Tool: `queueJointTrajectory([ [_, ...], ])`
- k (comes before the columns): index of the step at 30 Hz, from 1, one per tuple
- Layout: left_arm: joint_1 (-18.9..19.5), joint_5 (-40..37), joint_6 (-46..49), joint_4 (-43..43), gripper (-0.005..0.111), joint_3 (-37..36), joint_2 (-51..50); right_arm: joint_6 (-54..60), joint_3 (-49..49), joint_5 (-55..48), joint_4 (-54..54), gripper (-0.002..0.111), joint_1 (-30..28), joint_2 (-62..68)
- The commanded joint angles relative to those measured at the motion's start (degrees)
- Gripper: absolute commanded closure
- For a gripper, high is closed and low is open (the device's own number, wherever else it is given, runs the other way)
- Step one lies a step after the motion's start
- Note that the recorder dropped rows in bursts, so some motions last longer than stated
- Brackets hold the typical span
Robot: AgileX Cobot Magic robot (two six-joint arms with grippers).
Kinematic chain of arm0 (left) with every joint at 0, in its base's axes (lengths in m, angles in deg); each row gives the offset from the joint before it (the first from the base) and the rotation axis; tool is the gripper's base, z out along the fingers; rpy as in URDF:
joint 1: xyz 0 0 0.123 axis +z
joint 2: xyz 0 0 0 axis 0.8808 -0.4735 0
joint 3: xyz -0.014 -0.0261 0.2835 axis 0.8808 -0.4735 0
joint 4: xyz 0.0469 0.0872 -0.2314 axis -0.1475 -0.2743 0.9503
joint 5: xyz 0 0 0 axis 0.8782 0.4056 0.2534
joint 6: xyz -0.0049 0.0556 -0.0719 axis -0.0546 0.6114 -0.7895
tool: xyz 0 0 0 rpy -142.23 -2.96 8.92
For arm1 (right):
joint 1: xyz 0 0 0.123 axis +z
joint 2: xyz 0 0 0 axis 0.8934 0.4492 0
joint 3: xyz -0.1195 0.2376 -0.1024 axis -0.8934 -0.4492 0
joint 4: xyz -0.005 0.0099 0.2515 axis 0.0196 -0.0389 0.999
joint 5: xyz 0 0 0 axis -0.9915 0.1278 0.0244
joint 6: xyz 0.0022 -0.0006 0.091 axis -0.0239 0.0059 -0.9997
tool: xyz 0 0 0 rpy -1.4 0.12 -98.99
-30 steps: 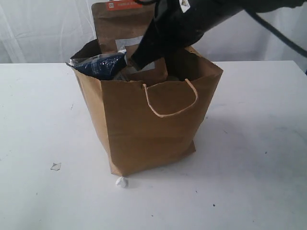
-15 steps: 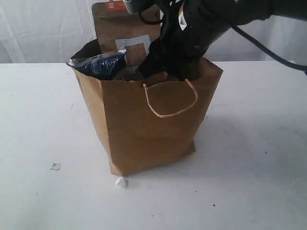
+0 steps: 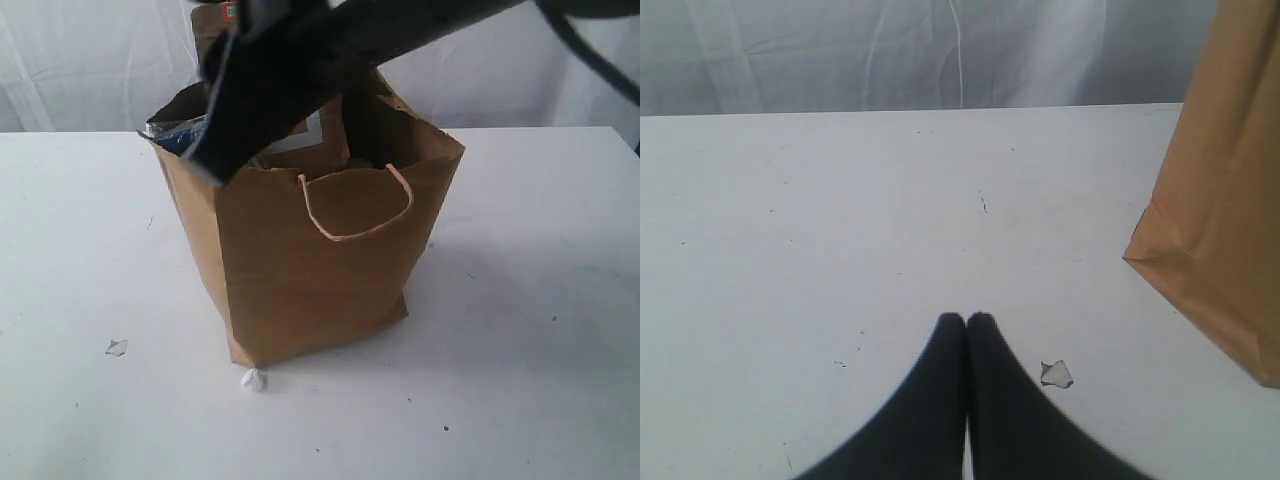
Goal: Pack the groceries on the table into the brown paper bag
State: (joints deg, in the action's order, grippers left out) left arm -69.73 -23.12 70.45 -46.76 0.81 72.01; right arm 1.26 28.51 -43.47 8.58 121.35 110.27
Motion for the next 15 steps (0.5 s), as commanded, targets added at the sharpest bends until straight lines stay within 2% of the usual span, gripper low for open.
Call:
queueJointTrajectory([
  [1, 0.1, -0.1, 0.0, 0.0, 0.107, -0.2, 0.3, 5.3, 0.6, 4.2, 1.9, 0.062, 6.7, 3.1],
  [7, 0.1, -0.1, 0.0, 0.0, 0.107, -0.2, 0.3, 9.6, 0.6, 5.1, 10.0, 0.062, 12.7, 11.1],
  [10, 0.1, -0.1, 0.0, 0.0, 0.107, -0.2, 0.3, 10.2, 0.6, 3.5, 14.2, 0.062, 12.8, 15.2],
  [15, 0.1, -0.1, 0.0, 0.0, 0.107, -0.2, 0.3, 5.5, 0.6, -2.4, 14.9, 0.062, 11.7, 21.1],
])
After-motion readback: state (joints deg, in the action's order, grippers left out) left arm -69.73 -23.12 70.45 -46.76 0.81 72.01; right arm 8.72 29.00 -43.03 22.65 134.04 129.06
